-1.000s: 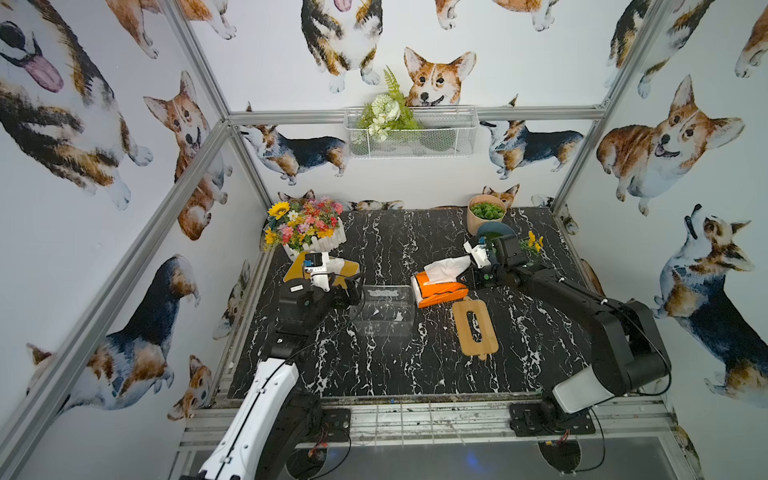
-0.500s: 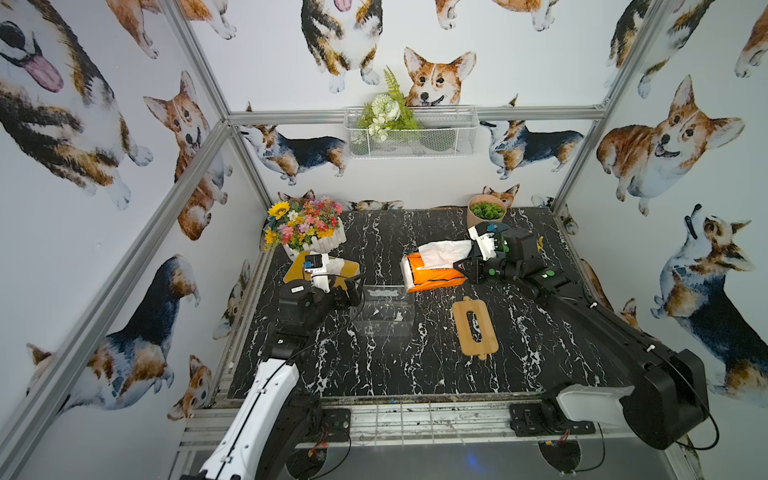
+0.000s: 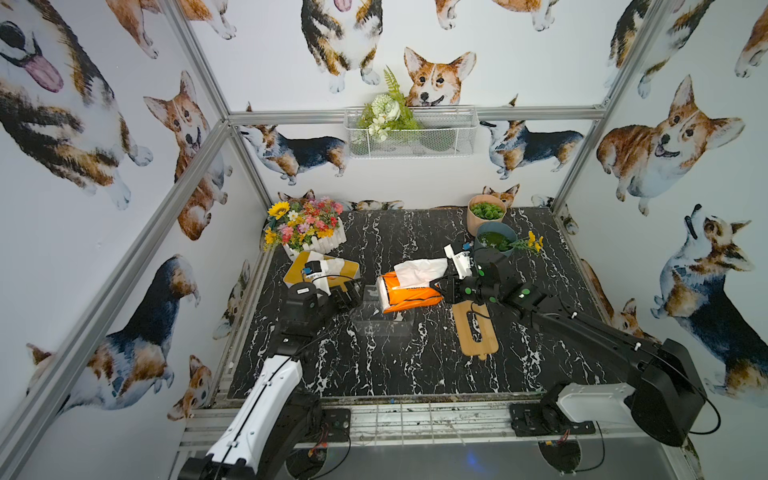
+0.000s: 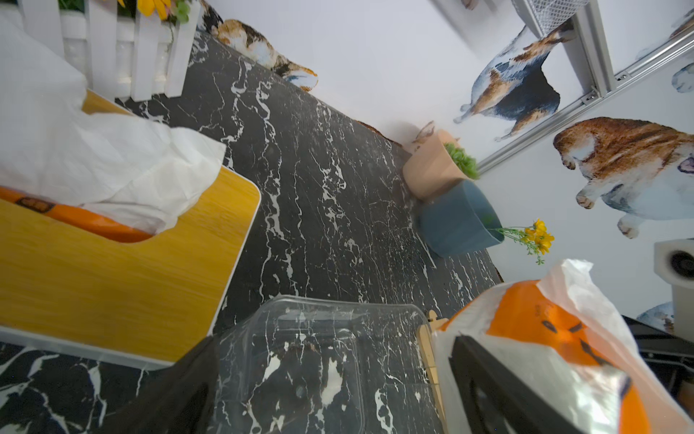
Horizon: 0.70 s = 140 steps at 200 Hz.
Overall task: Put the tissue paper into the tissue box
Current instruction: Pick up the paper towel from the center of the board, then move the tissue box to the center of the board.
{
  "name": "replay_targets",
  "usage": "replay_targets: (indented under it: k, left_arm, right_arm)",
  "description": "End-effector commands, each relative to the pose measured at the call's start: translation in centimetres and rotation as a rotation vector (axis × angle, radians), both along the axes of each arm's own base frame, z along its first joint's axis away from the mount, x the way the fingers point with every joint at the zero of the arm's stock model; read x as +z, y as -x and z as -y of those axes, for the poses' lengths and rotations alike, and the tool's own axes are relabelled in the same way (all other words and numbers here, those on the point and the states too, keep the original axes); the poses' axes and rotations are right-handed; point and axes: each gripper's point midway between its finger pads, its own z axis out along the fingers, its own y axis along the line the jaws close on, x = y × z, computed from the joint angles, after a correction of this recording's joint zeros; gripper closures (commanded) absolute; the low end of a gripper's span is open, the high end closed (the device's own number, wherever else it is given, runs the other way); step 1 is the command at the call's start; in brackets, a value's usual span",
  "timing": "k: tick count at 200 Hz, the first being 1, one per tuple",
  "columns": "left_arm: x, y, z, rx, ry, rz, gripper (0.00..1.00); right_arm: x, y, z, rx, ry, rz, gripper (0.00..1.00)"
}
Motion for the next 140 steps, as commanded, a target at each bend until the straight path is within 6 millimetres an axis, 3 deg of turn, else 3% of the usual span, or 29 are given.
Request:
replay_targets:
  k: [1,68,140]
  left_arm:
    - [0.7,-0.4,0.8,-0.022,0.088,0.007,0.00]
    - [-1.1,-1.4,1.6,-0.056,0.200,-0.076,0.00]
    - [-2.9,-2.0,2.5,-0.086,0.283,-0.138,0.00]
  right_arm:
    - [1.8,-0.8,-0.3,-0.037,-0.072,0.055,1.00]
    - [2.4,-0.2,0.9,-0.083,-0.096,0.087,1.00]
    - [2.2,-0.1,0.6,-0.080,-0.114,0.070,1.00]
